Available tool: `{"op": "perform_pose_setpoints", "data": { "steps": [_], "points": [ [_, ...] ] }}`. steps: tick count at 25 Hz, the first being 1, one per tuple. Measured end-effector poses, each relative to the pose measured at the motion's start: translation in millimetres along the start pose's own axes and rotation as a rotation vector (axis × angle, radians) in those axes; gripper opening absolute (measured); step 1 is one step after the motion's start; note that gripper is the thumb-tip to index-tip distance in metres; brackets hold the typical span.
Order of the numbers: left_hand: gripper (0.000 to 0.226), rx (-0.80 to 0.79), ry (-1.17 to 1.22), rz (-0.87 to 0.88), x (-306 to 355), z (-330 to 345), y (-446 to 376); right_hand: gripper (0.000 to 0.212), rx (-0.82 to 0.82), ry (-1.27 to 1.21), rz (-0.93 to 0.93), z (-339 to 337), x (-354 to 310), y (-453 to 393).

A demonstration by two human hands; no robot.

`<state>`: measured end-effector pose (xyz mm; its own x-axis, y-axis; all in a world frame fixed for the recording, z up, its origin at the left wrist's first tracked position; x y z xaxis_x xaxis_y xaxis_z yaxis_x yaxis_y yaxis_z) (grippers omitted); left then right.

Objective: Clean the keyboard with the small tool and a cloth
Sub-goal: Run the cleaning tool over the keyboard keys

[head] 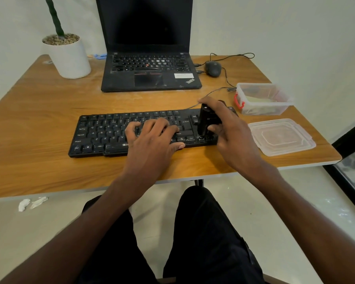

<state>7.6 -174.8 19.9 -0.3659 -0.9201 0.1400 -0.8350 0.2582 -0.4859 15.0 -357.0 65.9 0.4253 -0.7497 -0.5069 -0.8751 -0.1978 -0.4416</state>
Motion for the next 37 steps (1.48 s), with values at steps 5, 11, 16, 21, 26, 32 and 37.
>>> {"op": "perform_pose_setpoints", "data": {
  "steps": [5,11,16,21,26,32,37],
  "points": [
    [0.042,0.001,0.002,0.003,0.1,0.7,-1.2,0.08,0.096,0.117,0.061,-15.5,15.1,-5.8],
    [0.043,-0.009,0.022,-0.001,-0.5,2.2,-0.8,0.085,0.151,0.267,0.223,-41.2,49.2,-0.8],
    [0.043,-0.033,0.032,-0.019,-3.3,4.6,-2.2,0.074,0.045,-0.085,0.117,-32.8,41.6,5.0],
    [0.041,-0.021,0.034,-0.01,-3.3,4.9,-2.2,0.077,0.17,0.482,0.308,-66.7,68.0,1.7],
    [0.039,0.011,0.026,0.007,-2.7,4.9,-2.1,0.074,0.13,0.275,0.184,-38.1,35.2,0.5],
    [0.04,0.015,0.021,0.009,-1.9,4.8,-2.7,0.076,0.122,0.169,0.12,-31.2,29.7,-2.8],
    [0.042,0.014,0.003,0.011,-2.2,4.7,-3.5,0.08,0.221,0.412,0.272,-63.1,51.2,-0.2]
  ]
}}
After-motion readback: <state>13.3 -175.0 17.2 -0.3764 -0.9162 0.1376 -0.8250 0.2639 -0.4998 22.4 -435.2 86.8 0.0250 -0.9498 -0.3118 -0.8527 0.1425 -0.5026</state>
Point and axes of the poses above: each hand's wrist, its own y-axis away from the middle knuckle, its own z-axis out of the palm, x = y × z, the point moved 9 cm from there along -y, towards the middle knuckle, and after that the axes turned 2 degrees about z, right-handed, at the moved point
